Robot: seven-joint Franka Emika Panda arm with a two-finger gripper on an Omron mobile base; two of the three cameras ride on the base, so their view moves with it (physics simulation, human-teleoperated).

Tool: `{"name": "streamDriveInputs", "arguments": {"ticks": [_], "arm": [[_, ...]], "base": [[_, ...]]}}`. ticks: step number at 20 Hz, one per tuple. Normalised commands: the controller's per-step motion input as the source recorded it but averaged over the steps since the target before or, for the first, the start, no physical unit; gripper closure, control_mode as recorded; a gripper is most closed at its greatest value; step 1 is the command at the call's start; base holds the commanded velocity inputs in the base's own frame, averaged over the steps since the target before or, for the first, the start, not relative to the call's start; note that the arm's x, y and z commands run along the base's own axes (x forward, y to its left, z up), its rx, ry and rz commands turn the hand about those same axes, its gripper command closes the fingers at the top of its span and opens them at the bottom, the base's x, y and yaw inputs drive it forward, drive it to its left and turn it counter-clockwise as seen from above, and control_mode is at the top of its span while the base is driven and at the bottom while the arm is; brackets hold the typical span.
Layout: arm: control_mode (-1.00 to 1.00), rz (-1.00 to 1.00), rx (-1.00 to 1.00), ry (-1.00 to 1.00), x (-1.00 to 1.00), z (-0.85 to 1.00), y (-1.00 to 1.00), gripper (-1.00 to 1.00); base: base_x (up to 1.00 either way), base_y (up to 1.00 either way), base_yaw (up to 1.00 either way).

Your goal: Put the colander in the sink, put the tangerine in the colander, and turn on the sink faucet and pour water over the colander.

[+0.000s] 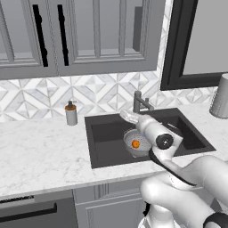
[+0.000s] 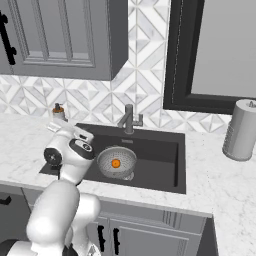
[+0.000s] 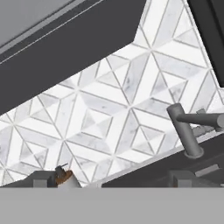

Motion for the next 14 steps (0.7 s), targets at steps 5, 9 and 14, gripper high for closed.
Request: {"name": "streamDriveInputs", "arguments": {"ticks": [5,9,14], "arm": [[-1.0,0.06,0.19,0.45,-0.77,1.0,0.0,-1.0],[-1.0,0.01,0.24,0.33,-0.95,1.0,0.0,-1.0],[-1.0,0.0,0.3,0.28,-0.85,1.0,-0.1,-1.0]], "base": [[0.0,0.0,0.0],[0.0,0.0,0.0],[0.0,0.0,0.0]]}}
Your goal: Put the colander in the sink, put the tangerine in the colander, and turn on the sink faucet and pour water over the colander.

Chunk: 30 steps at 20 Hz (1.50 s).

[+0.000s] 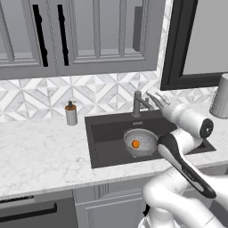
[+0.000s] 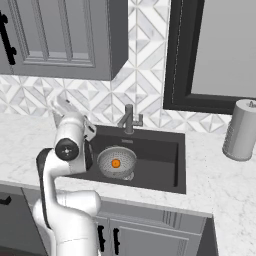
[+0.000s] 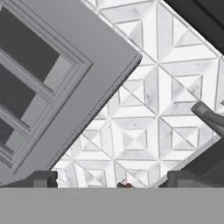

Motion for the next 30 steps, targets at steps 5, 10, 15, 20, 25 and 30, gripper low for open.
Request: {"name": "streamDriveInputs", "arguments": {"ticks": [5,10,15,20,25,30], "arm": [[-1.0,-0.02,0.34,0.5,-0.6,0.62,-0.54,-1.0],[-1.0,-0.08,0.21,0.65,-0.13,-0.09,-0.46,-1.0],[-1.0,-0.19,0.34,0.26,-0.01,-0.64,-0.14,-1.0],[-1.0,-0.23,0.41,0.35,0.0,-0.58,-0.46,-1.0],[-1.0,-0.21,0.37,0.12,0.0,-0.43,-0.52,-1.0],[-1.0,-0.2,0.46,0.08,0.06,-0.12,-0.43,-1.0]], "base": [[0.0,0.0,0.0],[0.0,0.0,0.0],[0.0,0.0,0.0],[0.0,0.0,0.0],[0.0,0.0,0.0],[0.0,0.0,0.0]]}}
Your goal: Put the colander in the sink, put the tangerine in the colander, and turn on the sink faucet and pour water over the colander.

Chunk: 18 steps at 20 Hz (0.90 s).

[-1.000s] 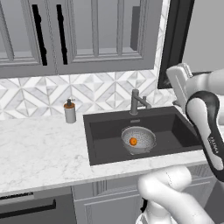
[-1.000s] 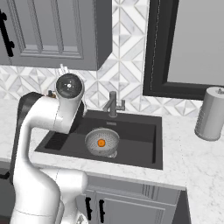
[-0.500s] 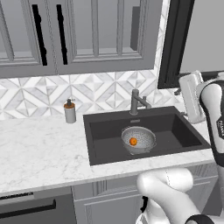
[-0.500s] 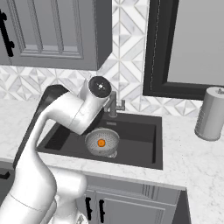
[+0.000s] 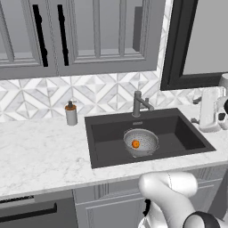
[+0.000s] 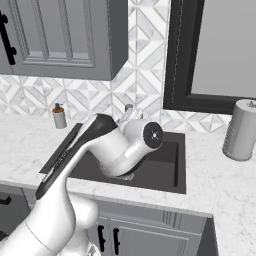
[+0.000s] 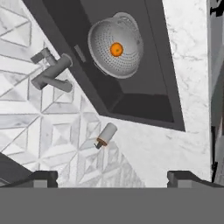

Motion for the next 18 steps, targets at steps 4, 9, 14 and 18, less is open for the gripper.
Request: {"name": "streamDriveInputs", "arguments": {"ticks": [4,9,14,18], "arm": [[-1.0,-0.28,0.46,0.04,0.14,-0.07,-0.04,-1.0],[-1.0,-0.24,0.37,0.0,0.38,-0.08,0.0,-1.0],[-1.0,-0.11,0.13,0.0,0.71,-0.05,-0.1,-1.0],[-1.0,0.0,0.04,0.0,0.62,-0.13,-0.39,-1.0]], "base": [[0.0,0.0,0.0],[0.0,0.0,0.0],[0.0,0.0,0.0],[0.0,0.0,0.0]]}}
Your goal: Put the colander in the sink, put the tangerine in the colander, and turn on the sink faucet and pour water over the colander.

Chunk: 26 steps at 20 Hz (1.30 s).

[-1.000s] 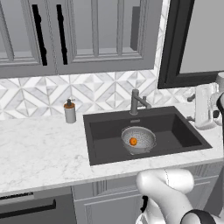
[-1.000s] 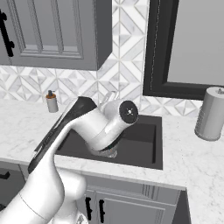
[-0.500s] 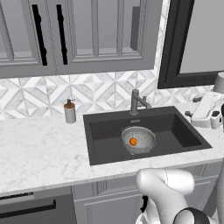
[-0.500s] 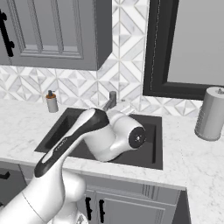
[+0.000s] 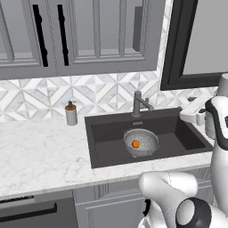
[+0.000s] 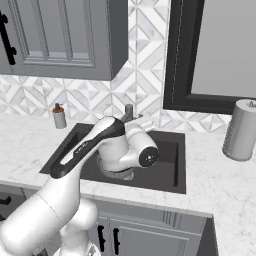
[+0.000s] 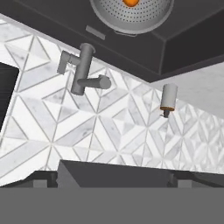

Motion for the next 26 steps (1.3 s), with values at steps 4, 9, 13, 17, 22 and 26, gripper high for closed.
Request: {"name": "streamDriveInputs", "arguments": {"ticks": [4,9,13,17,22,26], "arm": [[-1.0,0.0,0.02,0.0,0.53,-0.21,-0.48,-1.0],[-1.0,0.04,0.05,-0.02,0.43,-0.19,-0.51,-1.0],[-1.0,0.11,0.06,-0.04,0.42,-0.23,-0.28,-1.0],[-1.0,0.11,0.0,-0.15,0.22,-0.37,-0.02,-1.0],[-1.0,0.0,0.0,-0.22,0.11,-0.21,0.23,-1.0],[-1.0,0.0,0.0,-0.13,0.29,0.0,0.4,-1.0]], "base": [[0.0,0.0,0.0],[0.0,0.0,0.0],[0.0,0.0,0.0],[0.0,0.0,0.0],[0.0,0.0,0.0],[0.0,0.0,0.0]]}}
